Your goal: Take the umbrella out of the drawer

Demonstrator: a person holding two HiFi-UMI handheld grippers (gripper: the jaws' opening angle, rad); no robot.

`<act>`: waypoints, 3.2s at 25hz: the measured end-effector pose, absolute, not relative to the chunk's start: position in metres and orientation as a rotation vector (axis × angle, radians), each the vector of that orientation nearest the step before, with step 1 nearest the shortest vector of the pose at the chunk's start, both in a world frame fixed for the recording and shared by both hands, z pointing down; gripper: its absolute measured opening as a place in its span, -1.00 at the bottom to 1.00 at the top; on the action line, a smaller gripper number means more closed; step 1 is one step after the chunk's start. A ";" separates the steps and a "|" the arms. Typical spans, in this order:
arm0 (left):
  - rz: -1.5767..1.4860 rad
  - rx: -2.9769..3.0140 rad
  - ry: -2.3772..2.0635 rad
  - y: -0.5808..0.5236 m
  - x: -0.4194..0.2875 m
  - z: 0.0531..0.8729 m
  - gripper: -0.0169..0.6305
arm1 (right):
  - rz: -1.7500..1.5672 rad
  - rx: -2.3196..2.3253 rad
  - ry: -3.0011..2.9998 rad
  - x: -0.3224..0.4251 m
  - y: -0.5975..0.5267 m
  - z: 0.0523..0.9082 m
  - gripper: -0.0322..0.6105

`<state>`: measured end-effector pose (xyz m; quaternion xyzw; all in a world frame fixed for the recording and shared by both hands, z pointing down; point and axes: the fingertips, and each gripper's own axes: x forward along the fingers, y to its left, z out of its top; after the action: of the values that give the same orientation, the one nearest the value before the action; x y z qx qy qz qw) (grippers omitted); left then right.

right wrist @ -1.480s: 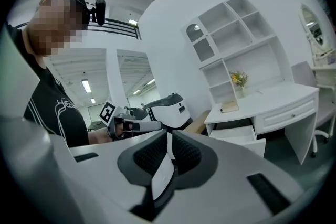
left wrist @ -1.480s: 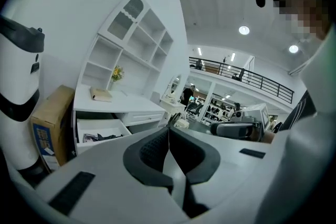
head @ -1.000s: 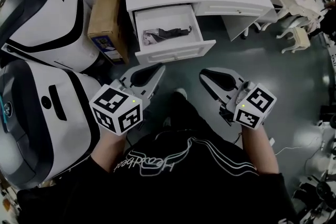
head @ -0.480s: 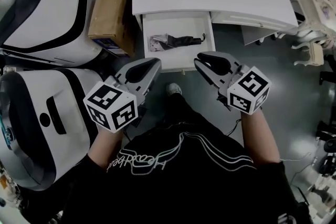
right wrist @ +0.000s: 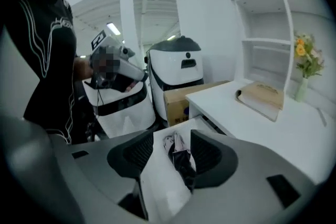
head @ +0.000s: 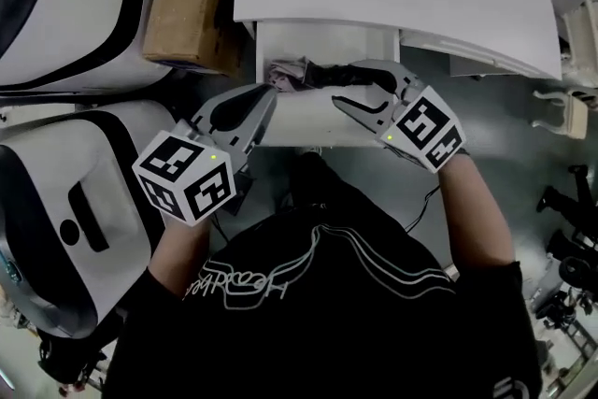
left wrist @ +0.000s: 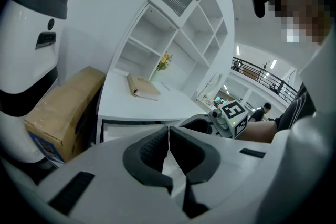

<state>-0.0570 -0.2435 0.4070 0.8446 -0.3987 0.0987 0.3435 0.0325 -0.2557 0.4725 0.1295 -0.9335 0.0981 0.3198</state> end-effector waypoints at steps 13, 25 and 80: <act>0.187 2.060 -1.073 -0.290 -0.074 0.431 -0.88 | -0.088 -0.089 -2.005 0.028 -0.281 0.639 -0.13; 0.202 1.938 -1.124 -0.306 -0.093 0.466 -0.88 | -0.079 -0.174 -1.858 0.026 -0.290 0.733 -0.12; 0.162 2.294 -1.078 -0.060 -0.048 0.309 -0.88 | 0.290 0.790 -2.437 0.061 -0.113 0.374 -0.23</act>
<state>-0.0475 -0.0604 0.3090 0.8627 -0.4055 0.0611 0.2960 0.0615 -0.1128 0.3736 0.2942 -0.9081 0.1080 0.2778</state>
